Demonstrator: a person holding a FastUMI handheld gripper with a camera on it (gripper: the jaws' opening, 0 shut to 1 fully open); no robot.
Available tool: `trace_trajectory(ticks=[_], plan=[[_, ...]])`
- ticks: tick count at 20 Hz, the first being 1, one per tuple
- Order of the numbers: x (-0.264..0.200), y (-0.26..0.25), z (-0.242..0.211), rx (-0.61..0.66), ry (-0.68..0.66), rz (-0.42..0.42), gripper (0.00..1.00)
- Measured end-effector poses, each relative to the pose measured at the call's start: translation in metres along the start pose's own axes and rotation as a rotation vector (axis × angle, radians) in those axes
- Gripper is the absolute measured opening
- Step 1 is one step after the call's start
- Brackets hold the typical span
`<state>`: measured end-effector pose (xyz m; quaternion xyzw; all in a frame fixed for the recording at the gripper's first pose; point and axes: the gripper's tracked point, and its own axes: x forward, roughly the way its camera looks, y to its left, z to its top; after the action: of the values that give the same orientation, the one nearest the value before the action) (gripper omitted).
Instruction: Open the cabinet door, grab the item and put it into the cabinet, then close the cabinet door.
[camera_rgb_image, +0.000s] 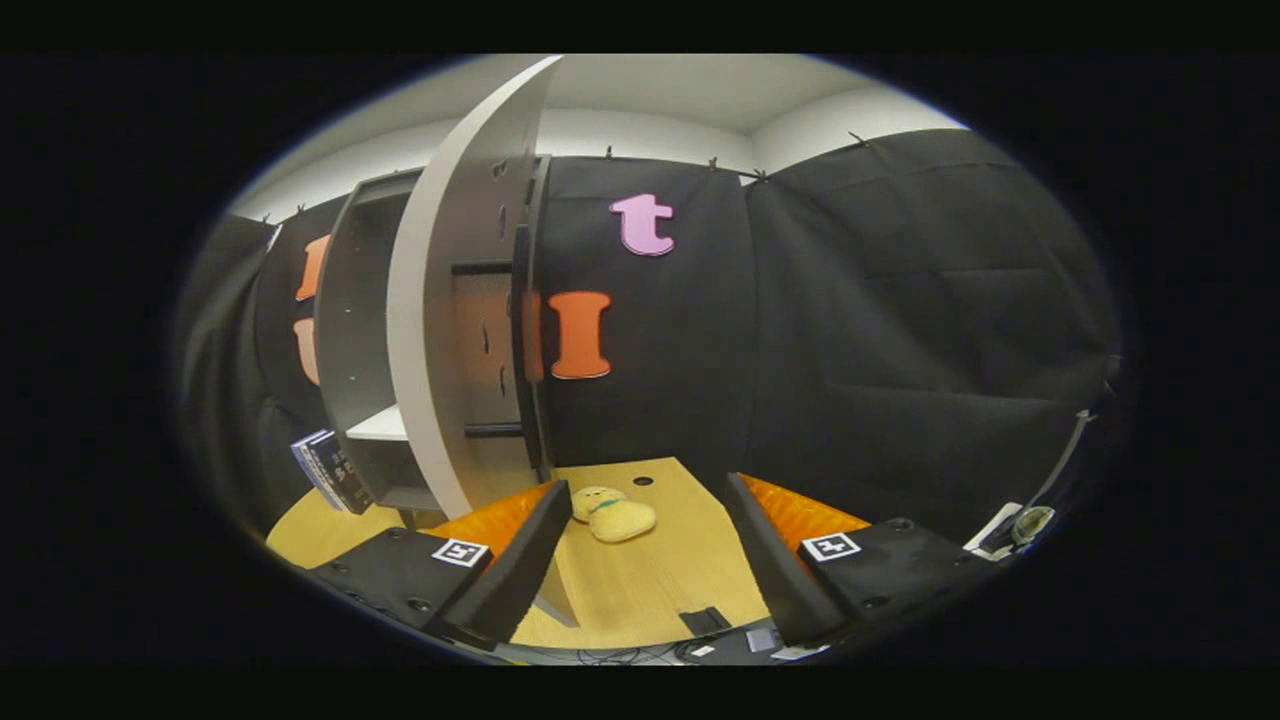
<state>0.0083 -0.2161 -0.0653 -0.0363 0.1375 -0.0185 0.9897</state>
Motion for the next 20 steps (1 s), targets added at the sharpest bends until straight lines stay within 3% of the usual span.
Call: trace_trajectory(ticks=[11, 20], plan=[[0.006, 0.027, -0.003, -0.023, 0.021, 0.003, 0.94], [-0.008, 0.098, -0.009, -0.02, 0.026, 0.056, 0.94]])
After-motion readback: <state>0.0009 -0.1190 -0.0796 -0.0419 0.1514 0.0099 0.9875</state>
